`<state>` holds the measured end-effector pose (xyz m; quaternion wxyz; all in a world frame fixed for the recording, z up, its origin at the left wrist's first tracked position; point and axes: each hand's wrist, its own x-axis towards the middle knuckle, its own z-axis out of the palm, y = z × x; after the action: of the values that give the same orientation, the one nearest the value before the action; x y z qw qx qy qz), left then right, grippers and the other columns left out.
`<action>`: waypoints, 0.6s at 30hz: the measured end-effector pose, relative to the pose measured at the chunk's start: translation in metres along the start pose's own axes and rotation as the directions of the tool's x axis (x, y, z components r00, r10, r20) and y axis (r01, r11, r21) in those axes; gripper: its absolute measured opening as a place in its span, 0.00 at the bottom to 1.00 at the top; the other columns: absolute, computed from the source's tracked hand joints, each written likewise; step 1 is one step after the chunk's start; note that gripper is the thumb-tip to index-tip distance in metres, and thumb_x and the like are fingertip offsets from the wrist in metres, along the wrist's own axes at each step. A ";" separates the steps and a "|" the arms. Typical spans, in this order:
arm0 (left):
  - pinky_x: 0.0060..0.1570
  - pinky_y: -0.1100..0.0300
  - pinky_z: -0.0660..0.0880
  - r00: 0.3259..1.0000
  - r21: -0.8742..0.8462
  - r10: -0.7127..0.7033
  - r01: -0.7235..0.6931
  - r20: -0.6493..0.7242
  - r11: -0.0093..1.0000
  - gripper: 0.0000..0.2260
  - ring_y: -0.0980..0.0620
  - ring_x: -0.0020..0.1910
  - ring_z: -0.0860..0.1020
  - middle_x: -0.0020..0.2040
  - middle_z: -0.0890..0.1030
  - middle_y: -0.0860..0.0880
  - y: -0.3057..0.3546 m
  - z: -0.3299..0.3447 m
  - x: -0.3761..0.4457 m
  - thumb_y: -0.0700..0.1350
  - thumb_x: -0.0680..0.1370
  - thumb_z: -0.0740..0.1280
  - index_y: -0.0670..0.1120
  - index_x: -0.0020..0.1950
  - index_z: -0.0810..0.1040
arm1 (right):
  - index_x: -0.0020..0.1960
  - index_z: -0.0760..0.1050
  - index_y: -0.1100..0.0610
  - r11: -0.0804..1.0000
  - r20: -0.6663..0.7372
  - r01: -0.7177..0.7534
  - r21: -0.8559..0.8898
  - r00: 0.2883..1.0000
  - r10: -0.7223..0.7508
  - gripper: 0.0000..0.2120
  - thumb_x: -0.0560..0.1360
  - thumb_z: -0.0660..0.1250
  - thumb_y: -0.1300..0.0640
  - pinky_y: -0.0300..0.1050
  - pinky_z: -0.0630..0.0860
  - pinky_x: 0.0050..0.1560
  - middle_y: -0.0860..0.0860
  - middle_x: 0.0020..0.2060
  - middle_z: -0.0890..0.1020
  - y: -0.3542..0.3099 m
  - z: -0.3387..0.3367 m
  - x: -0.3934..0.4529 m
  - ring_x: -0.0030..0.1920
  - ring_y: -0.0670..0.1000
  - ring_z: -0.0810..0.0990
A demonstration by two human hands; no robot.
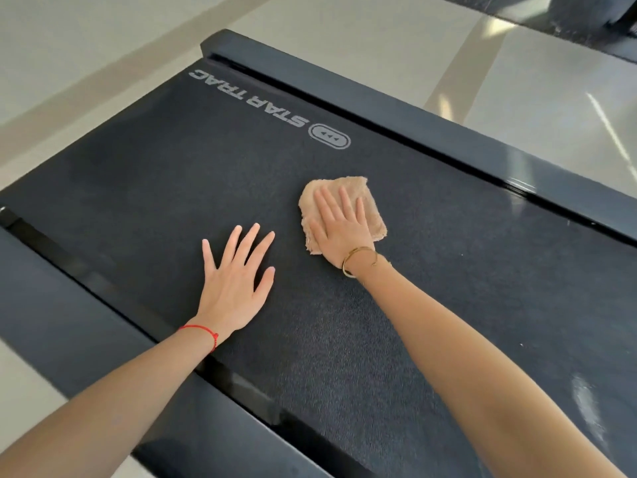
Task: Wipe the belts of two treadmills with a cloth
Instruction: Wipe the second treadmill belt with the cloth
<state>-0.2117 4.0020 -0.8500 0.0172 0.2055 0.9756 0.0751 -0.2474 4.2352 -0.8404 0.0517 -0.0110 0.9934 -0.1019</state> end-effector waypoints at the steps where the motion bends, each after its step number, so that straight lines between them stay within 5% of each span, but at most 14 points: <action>1: 0.74 0.31 0.47 1.000 0.014 -0.001 0.001 0.003 1.000 0.27 0.48 0.81 0.48 0.82 0.52 0.53 0.001 0.000 0.000 0.58 0.82 0.45 0.56 0.81 0.52 | 0.81 0.42 0.51 0.998 0.006 0.068 0.003 0.998 -0.068 0.28 0.84 0.44 0.44 0.56 0.35 0.77 0.45 0.80 0.46 0.000 0.002 -0.004 0.79 0.54 0.39; 6: 0.73 0.31 0.49 1.000 0.031 -0.009 0.009 0.015 0.999 0.27 0.48 0.81 0.50 0.81 0.54 0.52 0.002 -0.003 0.002 0.58 0.81 0.46 0.55 0.81 0.54 | 0.81 0.43 0.51 0.987 0.015 0.158 0.025 0.987 -0.159 0.30 0.83 0.47 0.43 0.55 0.39 0.78 0.44 0.80 0.49 0.025 -0.003 -0.001 0.80 0.50 0.41; 14: 0.73 0.30 0.50 1.000 0.038 -0.005 0.005 0.014 0.999 0.27 0.48 0.81 0.49 0.81 0.53 0.52 0.000 0.003 0.003 0.58 0.81 0.48 0.56 0.81 0.52 | 0.80 0.38 0.55 0.982 0.046 -0.174 0.070 0.984 0.171 0.29 0.84 0.41 0.44 0.57 0.35 0.77 0.50 0.80 0.43 0.015 -0.017 0.105 0.79 0.53 0.38; 18: 0.73 0.30 0.49 1.000 0.030 0.000 0.000 0.008 1.000 0.27 0.49 0.81 0.49 0.82 0.52 0.53 0.000 0.004 0.004 0.58 0.81 0.48 0.56 0.81 0.52 | 0.80 0.40 0.56 0.979 0.025 -0.190 0.078 0.982 0.189 0.29 0.84 0.41 0.44 0.57 0.35 0.77 0.51 0.80 0.45 -0.002 -0.015 0.114 0.79 0.54 0.40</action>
<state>-0.2148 4.0045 -0.8541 0.0183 0.2061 0.9765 0.0596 -0.3623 4.2328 -0.8369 0.0701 0.0848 0.9845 -0.1363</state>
